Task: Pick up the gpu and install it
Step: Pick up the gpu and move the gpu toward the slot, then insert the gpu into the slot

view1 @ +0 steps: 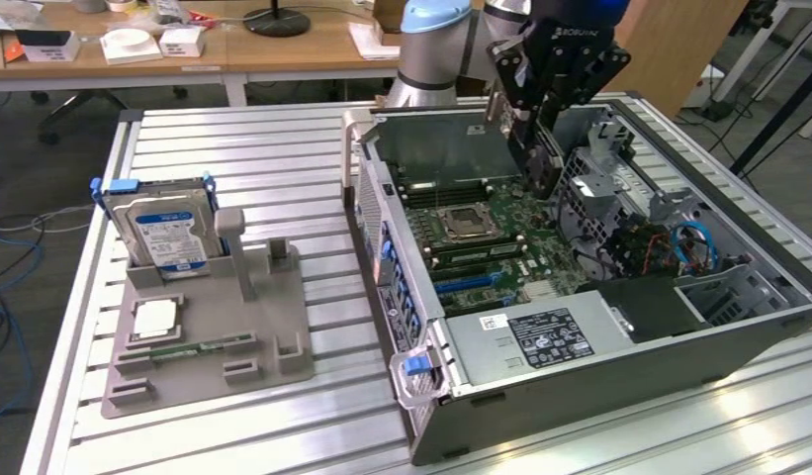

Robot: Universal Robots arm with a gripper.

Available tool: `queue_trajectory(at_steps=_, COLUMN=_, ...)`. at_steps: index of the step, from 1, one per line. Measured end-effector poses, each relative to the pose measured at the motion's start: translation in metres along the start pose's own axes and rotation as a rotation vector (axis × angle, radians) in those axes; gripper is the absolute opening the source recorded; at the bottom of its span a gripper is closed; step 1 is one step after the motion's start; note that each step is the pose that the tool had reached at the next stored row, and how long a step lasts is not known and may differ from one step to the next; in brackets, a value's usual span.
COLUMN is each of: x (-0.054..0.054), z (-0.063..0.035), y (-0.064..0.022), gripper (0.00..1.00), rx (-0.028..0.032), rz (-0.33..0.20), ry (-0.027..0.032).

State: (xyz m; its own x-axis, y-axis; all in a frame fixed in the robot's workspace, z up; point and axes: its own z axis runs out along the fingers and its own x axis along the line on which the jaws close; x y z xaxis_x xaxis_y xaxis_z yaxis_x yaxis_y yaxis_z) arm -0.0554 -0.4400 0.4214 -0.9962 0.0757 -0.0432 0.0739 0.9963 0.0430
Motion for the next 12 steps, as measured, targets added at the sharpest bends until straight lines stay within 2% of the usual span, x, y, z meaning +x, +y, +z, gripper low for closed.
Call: queue_trajectory(at_steps=12, x=-0.0002, z=0.0001, y=0.0002, gripper=0.26, rx=-0.0002, rz=-0.003, ry=-0.0001)
